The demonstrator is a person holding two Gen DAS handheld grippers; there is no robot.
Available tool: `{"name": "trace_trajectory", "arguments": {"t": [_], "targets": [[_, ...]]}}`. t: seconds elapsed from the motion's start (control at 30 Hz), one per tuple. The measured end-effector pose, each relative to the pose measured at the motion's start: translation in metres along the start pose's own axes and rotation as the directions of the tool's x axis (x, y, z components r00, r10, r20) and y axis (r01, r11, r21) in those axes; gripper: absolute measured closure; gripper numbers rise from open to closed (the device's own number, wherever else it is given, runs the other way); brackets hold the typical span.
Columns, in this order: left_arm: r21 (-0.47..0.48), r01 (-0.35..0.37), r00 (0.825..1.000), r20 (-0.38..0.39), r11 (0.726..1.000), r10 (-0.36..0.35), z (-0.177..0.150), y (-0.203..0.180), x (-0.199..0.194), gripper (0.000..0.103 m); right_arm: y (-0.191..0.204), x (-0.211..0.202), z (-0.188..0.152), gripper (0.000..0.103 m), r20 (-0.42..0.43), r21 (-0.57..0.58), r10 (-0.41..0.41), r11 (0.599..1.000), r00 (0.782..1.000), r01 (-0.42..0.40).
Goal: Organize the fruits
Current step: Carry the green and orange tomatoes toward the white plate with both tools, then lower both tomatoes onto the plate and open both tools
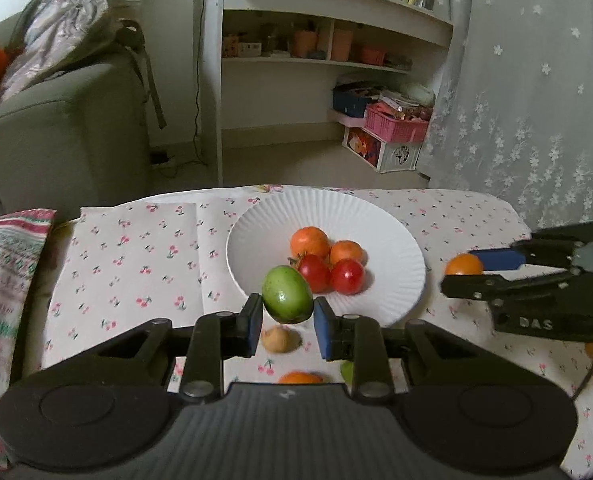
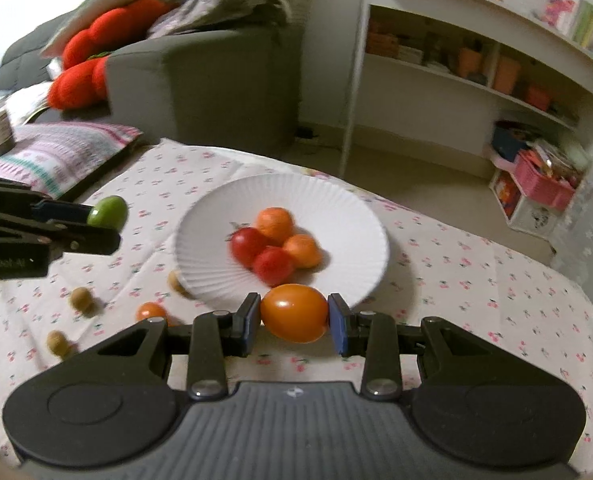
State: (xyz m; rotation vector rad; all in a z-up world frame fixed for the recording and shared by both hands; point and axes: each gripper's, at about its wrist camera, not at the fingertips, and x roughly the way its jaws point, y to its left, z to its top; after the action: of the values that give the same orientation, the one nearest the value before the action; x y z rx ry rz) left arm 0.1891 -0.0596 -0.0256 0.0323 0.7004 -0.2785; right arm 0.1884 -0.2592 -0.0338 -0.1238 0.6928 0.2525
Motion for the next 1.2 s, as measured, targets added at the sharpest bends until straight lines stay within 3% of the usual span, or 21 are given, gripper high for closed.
{"name": "trace_trajectory", "arguments": {"t": [0.3,0.67,0.93,1.2], "targets": [[-0.044,0.043,0.996,-0.072,0.998,-0.046,0.025,0.011,0.059,0.103,-0.02,0.024,0.004,0.07,-0.008,-0.015,-0.025,1.0,1.0,0.025],[-0.104,0.081,0.986,-0.139,0.991,-0.095,0.034,0.019,0.1,0.103,-0.01,0.052,0.009,0.07,-0.025,-0.076,0.014,0.997,1.0,-0.016],[-0.133,0.092,0.979,-0.169,0.987,-0.114,0.038,0.024,0.113,0.103,-0.005,0.06,0.008,0.07,-0.033,-0.085,0.018,0.996,0.999,-0.021],[-0.182,0.131,0.975,-0.156,0.974,-0.16,0.038,0.036,0.101,0.1,-0.01,0.056,0.01,0.065,-0.011,-0.053,-0.005,0.999,1.0,0.005]]}}
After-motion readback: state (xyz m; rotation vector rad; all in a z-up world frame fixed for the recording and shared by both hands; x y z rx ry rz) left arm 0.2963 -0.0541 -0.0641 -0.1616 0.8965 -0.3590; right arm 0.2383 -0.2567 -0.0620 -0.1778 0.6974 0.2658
